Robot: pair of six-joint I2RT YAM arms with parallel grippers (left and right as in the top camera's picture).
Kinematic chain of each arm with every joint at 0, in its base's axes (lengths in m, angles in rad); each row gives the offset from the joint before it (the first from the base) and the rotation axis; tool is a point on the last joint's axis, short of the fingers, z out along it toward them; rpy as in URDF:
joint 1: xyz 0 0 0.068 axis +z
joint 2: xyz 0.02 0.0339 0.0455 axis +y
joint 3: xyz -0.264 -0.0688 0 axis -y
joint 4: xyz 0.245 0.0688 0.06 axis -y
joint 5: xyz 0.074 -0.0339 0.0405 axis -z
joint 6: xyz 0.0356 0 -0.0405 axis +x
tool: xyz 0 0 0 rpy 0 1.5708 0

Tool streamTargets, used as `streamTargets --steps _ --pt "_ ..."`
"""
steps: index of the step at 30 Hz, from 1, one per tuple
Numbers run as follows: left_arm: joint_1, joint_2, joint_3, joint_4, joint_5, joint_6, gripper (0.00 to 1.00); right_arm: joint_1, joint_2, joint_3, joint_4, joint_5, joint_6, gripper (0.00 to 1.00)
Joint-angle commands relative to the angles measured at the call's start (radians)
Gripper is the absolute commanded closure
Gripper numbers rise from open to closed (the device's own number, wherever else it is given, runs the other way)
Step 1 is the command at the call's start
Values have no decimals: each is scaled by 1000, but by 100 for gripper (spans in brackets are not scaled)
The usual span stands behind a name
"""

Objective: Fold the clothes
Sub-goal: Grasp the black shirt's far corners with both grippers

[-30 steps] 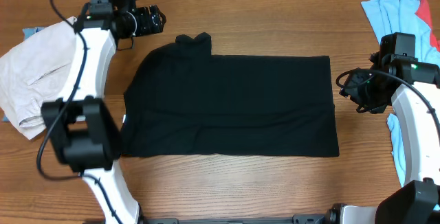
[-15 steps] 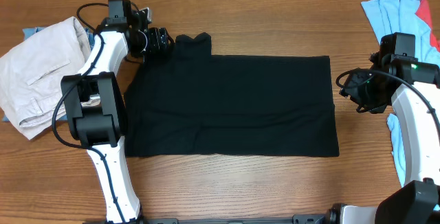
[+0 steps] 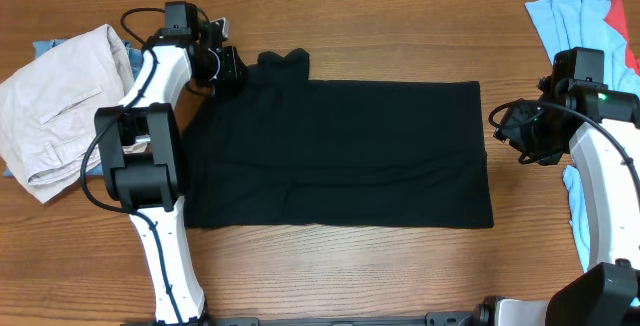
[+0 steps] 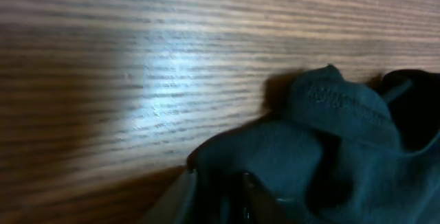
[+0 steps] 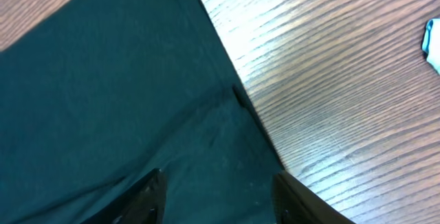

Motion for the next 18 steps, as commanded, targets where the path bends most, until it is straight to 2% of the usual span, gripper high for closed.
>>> streamTargets --steps 1,5,8,15,18 --pt "1 20 26 -16 42 4 83 0 -6 13 33 -6 -29 50" --pt "19 16 67 -37 140 -2 89 0 6 7 116 -6 -56 58" --pt "31 12 108 -71 135 -23 92 0 41 7 193 -6 -60 59" --pt "41 10 164 -175 -3 -38 93 0 194 7 401 -28 -61 59" --pt "41 10 164 -206 -32 -38 93 0 249 7 505 -71 -103 59"
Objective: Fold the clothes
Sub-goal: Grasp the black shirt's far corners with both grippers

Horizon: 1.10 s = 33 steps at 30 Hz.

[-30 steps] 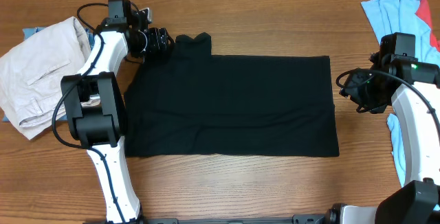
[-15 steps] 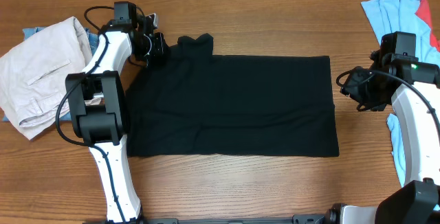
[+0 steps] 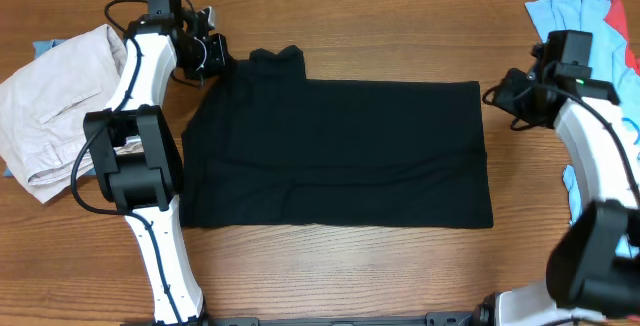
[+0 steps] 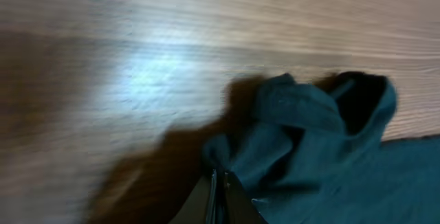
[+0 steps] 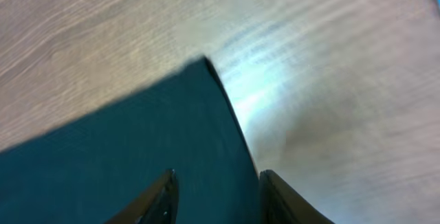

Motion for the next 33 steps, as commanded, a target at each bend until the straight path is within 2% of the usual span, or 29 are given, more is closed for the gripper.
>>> streamTargets --steps 1,4,11,21,23,26,27,33 --pt "2 5 22 -31 -70 -14 93 0 61 8 98 -69 -54 58" --pt "2 5 22 -49 -71 -14 92 0 110 8 185 -87 -53 55" --pt "-6 5 22 -90 -72 -14 92 12 233 8 346 -101 -58 54" --pt "-7 5 22 -114 -76 -14 92 37 364 8 455 -108 -72 53" --pt "-7 5 22 -117 -77 -14 92 39 366 8 471 -108 -72 62" --pt "-7 5 22 -128 -77 -14 94 38 366 10 477 -108 -71 89" --pt "-7 5 22 -134 -77 -14 96 38 366 10 475 -108 -71 95" --pt "5 -16 23 -185 -71 -12 96 17 351 72 352 -103 -68 96"
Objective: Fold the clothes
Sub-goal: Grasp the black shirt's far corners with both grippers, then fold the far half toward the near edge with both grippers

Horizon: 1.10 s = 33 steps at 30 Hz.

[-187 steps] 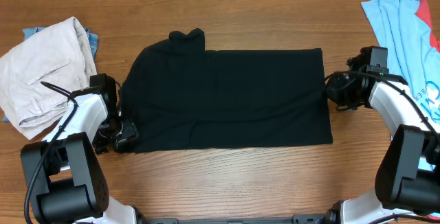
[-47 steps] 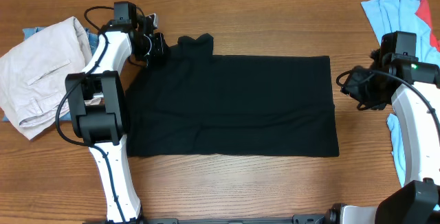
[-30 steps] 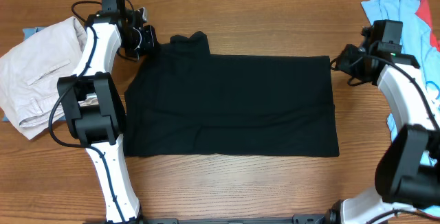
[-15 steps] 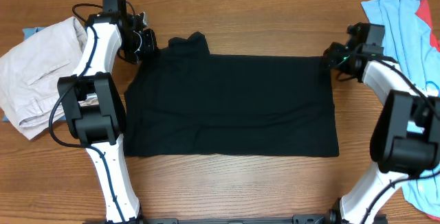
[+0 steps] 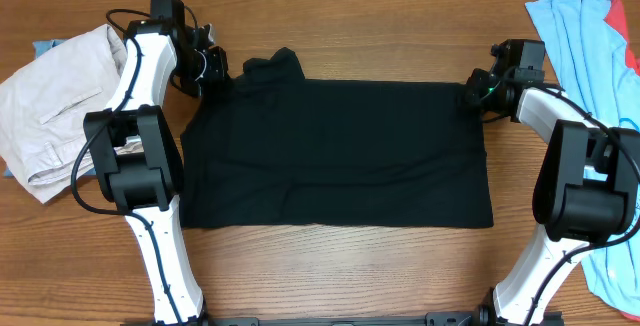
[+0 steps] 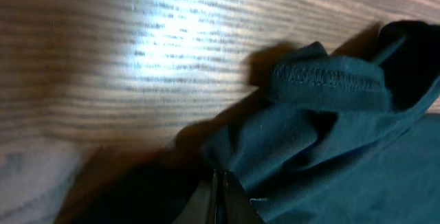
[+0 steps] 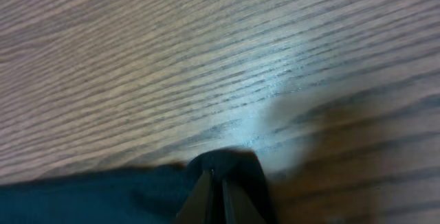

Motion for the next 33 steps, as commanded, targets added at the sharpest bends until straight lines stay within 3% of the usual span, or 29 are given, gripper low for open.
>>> streamTargets --steps 1,16,33 --pt "8 -23 23 -34 -6 -2 96 -20 -12 76 -72 3 0 96" --pt "70 -217 23 -224 48 28 96 -55 -126 303 -684 2 0 96" --pt "118 -268 20 -571 -116 43 96 -76 -131 306 -1079 7 -4 96"
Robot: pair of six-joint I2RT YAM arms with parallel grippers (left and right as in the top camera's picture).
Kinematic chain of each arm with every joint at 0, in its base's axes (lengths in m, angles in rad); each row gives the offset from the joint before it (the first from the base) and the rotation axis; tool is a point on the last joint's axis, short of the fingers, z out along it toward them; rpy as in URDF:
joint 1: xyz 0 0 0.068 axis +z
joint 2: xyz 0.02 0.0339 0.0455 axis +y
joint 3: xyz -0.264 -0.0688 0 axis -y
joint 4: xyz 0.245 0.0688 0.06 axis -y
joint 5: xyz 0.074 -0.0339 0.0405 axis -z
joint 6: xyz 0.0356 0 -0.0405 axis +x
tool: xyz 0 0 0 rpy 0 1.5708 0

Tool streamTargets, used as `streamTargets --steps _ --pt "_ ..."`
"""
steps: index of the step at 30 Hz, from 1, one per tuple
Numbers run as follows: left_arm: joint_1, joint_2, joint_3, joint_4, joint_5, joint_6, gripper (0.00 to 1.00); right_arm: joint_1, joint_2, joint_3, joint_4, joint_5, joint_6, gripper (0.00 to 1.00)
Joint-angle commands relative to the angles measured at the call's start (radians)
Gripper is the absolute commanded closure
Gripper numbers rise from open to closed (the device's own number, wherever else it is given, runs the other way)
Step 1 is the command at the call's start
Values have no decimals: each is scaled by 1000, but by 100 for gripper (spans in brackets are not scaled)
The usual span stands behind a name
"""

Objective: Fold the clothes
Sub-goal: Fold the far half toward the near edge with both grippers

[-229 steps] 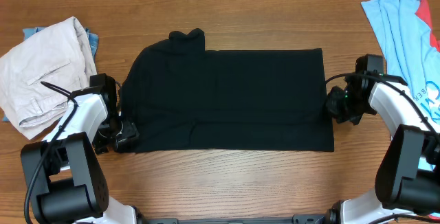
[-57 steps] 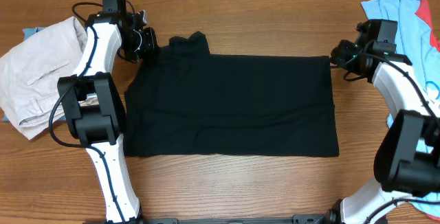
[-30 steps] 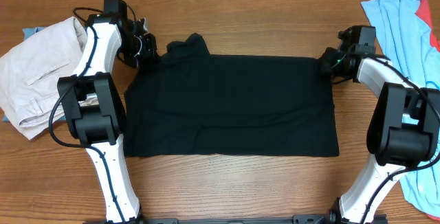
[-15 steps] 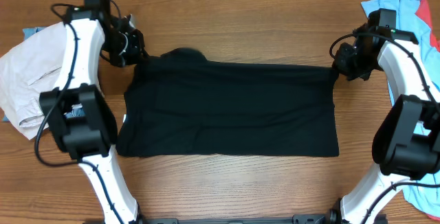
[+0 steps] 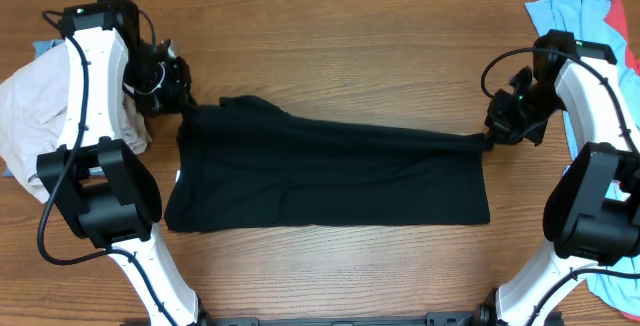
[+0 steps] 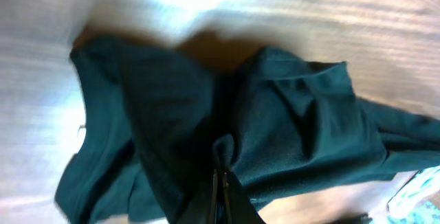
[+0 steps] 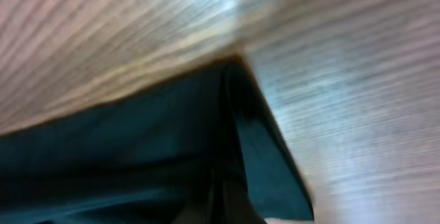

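Observation:
A black garment (image 5: 330,181) lies spread across the middle of the table. Its far edge is raised off the wood and stretched in a line between my two grippers. My left gripper (image 5: 180,98) is shut on the far left corner, beside a bunched sleeve (image 5: 245,106). In the left wrist view the dark cloth (image 6: 289,128) hangs below the left gripper (image 6: 221,186), whose jaws are pressed together. My right gripper (image 5: 489,134) is shut on the far right corner. The right wrist view shows the right gripper (image 7: 221,196) pinching the cloth's edge (image 7: 237,93) above the table.
A heap of beige trousers (image 5: 25,106) lies at the left edge, under my left arm. A light blue and red shirt (image 5: 585,16) lies at the far right, running down past my right arm (image 5: 600,86).
Both grippers, still shut on the far corners, have risen and come toward the front. The garment's far edge is off the table and nearer the front edge, so the garment looks shallower.
At first my left gripper was at the far left corner by the sleeve and my right gripper stood open over the right edge. Then the left was shut on its corner and the right open at the far right corner. Later both were shut; now the far edge is raised.

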Motion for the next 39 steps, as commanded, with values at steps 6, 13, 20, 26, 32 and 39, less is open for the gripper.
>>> streamTargets --steps 6,13,20,26,32,39 --pt "6 -23 13 -142 -89 31 96 -16 -27 20 -21 18 -5 96" --pt "-5 -23 -90 -169 -91 37 96 -13 -27 20 -21 19 -14 96" --pt "-8 -31 -262 -170 -91 57 96 -13 -27 20 -27 18 -29 96" --pt "-8 -87 -368 -170 -172 47 96 -13 -27 20 -39 18 -35 96" --pt "-14 -106 -467 -108 -201 32 96 -13 -27 11 -82 47 -35 96" --pt "-16 -106 -606 -6 -238 -5 79 -13 -27 -36 -100 89 -35 95"
